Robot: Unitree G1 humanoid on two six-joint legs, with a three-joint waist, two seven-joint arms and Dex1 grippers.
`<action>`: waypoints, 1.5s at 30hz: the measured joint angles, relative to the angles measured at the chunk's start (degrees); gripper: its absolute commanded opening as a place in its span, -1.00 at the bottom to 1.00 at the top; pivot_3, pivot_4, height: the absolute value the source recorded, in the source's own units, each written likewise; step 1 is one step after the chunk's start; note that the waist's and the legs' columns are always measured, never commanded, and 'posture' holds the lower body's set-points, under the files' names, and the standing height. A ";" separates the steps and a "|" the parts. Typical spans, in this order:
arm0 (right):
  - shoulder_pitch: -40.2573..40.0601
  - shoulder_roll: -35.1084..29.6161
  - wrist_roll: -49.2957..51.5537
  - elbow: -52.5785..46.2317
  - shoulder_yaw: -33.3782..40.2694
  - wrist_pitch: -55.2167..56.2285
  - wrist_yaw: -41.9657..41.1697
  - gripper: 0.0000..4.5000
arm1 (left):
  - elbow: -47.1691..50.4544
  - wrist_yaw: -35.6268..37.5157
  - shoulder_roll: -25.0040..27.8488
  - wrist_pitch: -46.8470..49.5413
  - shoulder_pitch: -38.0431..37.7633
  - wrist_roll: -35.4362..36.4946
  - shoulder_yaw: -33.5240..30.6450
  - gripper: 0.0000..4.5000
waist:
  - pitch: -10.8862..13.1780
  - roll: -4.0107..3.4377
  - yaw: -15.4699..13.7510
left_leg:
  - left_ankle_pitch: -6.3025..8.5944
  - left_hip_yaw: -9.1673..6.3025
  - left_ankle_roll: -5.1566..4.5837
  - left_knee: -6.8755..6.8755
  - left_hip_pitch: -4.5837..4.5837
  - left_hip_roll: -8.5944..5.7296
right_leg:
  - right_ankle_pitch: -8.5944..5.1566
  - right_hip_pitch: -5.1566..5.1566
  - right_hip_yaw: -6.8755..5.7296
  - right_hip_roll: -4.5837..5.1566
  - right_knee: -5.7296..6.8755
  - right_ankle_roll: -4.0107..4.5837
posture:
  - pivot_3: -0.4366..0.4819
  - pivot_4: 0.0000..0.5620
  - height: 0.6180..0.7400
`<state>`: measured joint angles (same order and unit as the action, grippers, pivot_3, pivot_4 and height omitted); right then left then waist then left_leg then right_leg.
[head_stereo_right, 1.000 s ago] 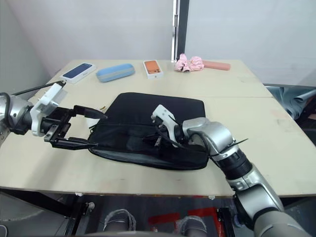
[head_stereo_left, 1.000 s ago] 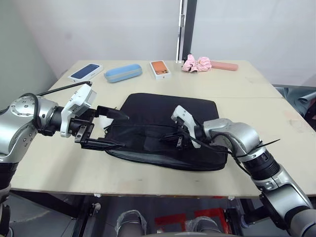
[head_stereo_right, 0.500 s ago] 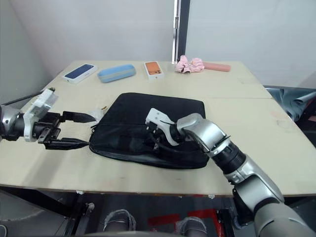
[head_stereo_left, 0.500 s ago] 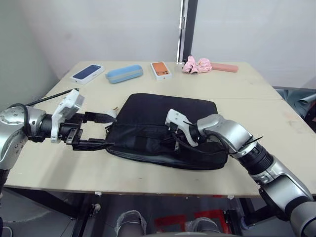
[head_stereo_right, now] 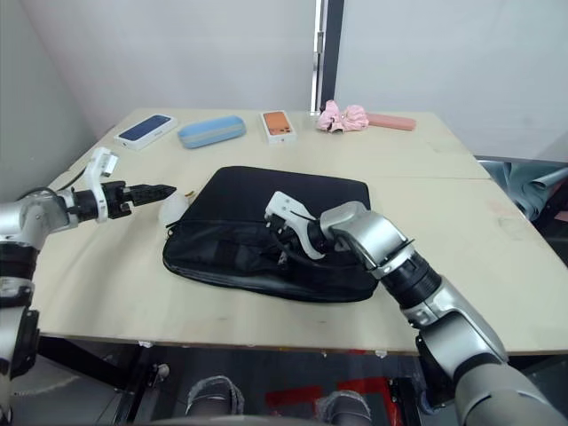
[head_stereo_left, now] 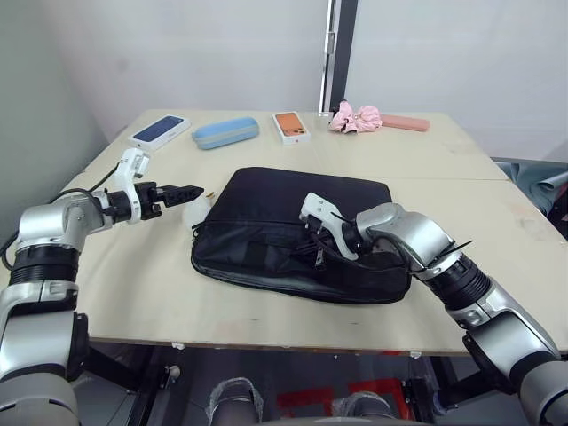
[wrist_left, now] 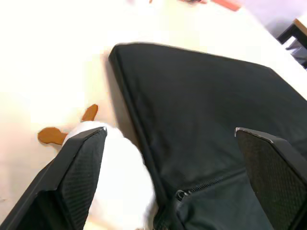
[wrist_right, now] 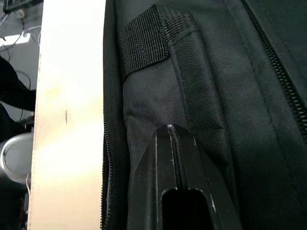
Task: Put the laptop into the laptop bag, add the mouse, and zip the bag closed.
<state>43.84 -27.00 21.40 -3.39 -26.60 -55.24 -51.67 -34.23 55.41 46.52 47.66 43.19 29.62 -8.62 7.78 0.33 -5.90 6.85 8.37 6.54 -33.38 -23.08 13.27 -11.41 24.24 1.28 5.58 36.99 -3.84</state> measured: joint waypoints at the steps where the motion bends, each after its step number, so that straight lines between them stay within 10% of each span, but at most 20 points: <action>1: 0.00 0.24 0.17 0.03 0.52 -0.28 0.16 -0.99 | -0.59 -0.27 -0.28 -0.09 0.16 -0.71 0.34 1.00 | 0.00 0.00 0.06 | 0.00 -0.01 0.00 0.01 -0.07 0.02 | 0.00 0.06 -0.01 -0.02 -0.04 0.00 | -0.05 -0.47 1.00; 20: 0.06 3.18 0.47 2.03 5.14 -2.30 3.67 -0.99 | -22.62 -8.39 -6.44 -10.66 7.85 -13.46 2.16 1.00 | 0.08 0.02 -0.13 | -0.01 -0.08 0.07 0.20 -0.20 0.04 | 0.00 0.10 -0.12 -0.05 -0.29 0.00 | -0.05 -0.47 1.00; 33: 0.56 3.73 -0.62 3.33 5.18 -1.23 4.52 -1.00 | -22.43 -6.96 -7.77 -12.40 7.90 -16.15 2.57 -0.95 | 0.08 0.01 -0.08 | 0.00 -0.11 0.09 0.20 -0.13 0.04 | 0.01 0.04 -0.13 -0.04 -0.28 -0.01 | -0.05 -0.47 1.00; 45: 0.93 3.72 -1.27 3.57 5.41 -0.60 4.86 -1.00 | 12.24 4.34 1.07 -2.39 -11.68 -8.95 -0.49 -0.99 | 0.13 -0.04 0.39 | 0.02 -0.06 0.13 0.60 -0.25 0.09 | 0.00 0.13 -0.23 -0.09 -0.79 0.01 | -0.05 -0.47 1.00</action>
<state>44.77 -23.28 20.13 0.17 -21.19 -55.84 -46.81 -22.00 59.75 47.59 45.26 31.51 20.67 -9.12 7.90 0.30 -5.51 6.87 8.31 6.67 -32.78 -23.33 13.36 -11.41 24.37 1.05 5.48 36.20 -3.83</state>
